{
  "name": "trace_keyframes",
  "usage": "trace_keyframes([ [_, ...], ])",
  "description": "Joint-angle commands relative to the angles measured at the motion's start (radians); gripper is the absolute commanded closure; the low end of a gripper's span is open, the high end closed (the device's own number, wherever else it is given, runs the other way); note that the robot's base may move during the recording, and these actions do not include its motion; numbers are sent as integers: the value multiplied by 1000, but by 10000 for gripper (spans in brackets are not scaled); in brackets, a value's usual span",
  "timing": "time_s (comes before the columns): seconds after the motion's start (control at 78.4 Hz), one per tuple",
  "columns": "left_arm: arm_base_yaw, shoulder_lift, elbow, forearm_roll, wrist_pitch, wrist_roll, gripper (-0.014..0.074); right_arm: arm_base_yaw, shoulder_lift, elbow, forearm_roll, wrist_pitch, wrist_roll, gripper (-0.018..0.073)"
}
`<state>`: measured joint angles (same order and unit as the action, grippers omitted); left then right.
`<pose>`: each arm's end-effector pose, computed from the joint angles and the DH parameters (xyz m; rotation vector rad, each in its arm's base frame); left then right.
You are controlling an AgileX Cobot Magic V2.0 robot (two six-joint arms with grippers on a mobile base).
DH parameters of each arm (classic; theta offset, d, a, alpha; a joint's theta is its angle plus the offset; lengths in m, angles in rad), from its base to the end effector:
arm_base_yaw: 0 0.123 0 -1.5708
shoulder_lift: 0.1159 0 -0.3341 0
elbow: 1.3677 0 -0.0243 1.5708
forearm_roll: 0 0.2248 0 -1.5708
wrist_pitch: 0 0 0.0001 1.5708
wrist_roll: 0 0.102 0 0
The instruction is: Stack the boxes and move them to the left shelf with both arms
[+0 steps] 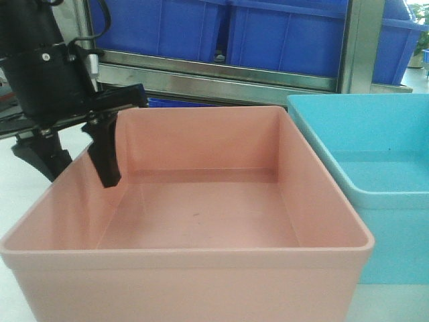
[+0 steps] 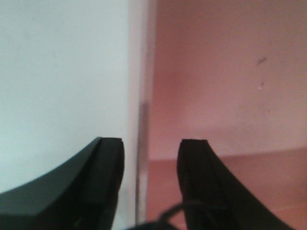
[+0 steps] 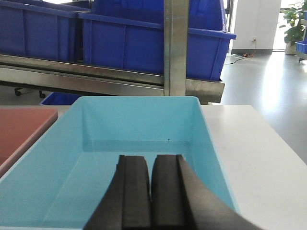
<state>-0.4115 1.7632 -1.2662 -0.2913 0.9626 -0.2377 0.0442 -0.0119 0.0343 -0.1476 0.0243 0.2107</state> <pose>0.3008 -0.1575 0.2773 0.0456 3.0012 -0.4603 -0.0076 -0.0007 0.2005 0.0173 1.5305 0.0828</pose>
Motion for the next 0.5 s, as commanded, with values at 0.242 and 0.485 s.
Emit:
trace_keyframes([
  [0.242, -8, -253, -24, 49, -116, 106, 295, -5, -19, -28, -7, -89, -5, 510],
  [0.485, -8, -430, 136, 49, -496, 198, 295, -5, -19, -28, -7, -89, -5, 510],
])
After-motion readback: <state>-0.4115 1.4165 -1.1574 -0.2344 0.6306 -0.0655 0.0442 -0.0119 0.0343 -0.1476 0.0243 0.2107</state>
